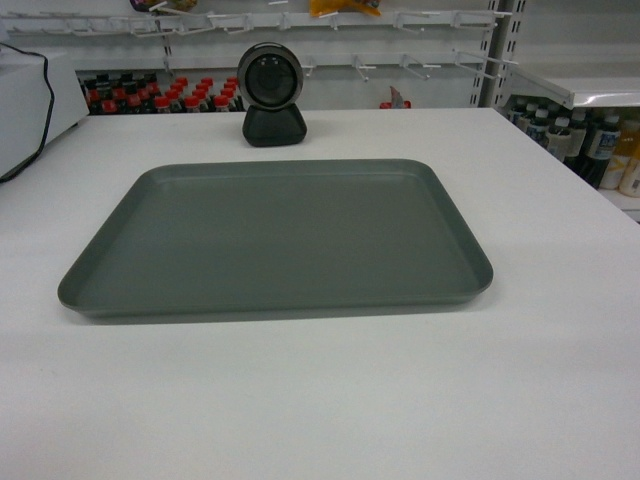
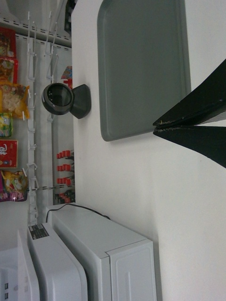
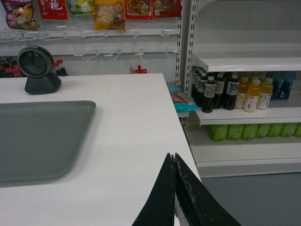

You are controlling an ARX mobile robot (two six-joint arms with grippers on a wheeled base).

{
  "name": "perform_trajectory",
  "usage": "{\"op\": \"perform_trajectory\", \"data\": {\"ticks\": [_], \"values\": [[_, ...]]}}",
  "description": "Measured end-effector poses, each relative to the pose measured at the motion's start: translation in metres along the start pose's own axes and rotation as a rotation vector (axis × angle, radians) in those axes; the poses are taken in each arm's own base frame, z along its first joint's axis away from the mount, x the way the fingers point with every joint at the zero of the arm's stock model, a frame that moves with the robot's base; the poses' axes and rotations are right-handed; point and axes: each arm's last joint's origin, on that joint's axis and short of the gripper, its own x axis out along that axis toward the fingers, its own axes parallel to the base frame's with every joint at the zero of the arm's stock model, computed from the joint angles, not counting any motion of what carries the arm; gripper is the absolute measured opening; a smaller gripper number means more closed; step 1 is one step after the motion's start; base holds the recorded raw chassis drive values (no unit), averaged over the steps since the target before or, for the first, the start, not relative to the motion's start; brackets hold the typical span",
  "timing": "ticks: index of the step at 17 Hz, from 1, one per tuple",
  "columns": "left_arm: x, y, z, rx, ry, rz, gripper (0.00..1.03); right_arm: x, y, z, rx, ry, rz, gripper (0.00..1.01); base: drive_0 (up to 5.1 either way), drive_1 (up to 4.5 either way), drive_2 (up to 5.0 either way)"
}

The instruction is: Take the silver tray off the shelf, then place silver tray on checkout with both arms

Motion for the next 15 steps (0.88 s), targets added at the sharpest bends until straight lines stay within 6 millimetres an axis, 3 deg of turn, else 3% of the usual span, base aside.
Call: {"op": "perform_trajectory", "data": {"ticks": [13, 15], "values": [[-0.018, 0.0, 0.001, 0.0, -0.001, 0.0, 0.02, -0.022, 0.0, 0.002, 0.0, -0.004, 0.0, 0.02, 0.0, 0.0, 0.0], [-0.026, 0.0, -0.006, 0.0, 0.056, -0.002, 0.02, -0.024, 0.0, 0.002, 0.0, -0.002, 0.0, 0.02, 0.0, 0.0, 0.0]]}}
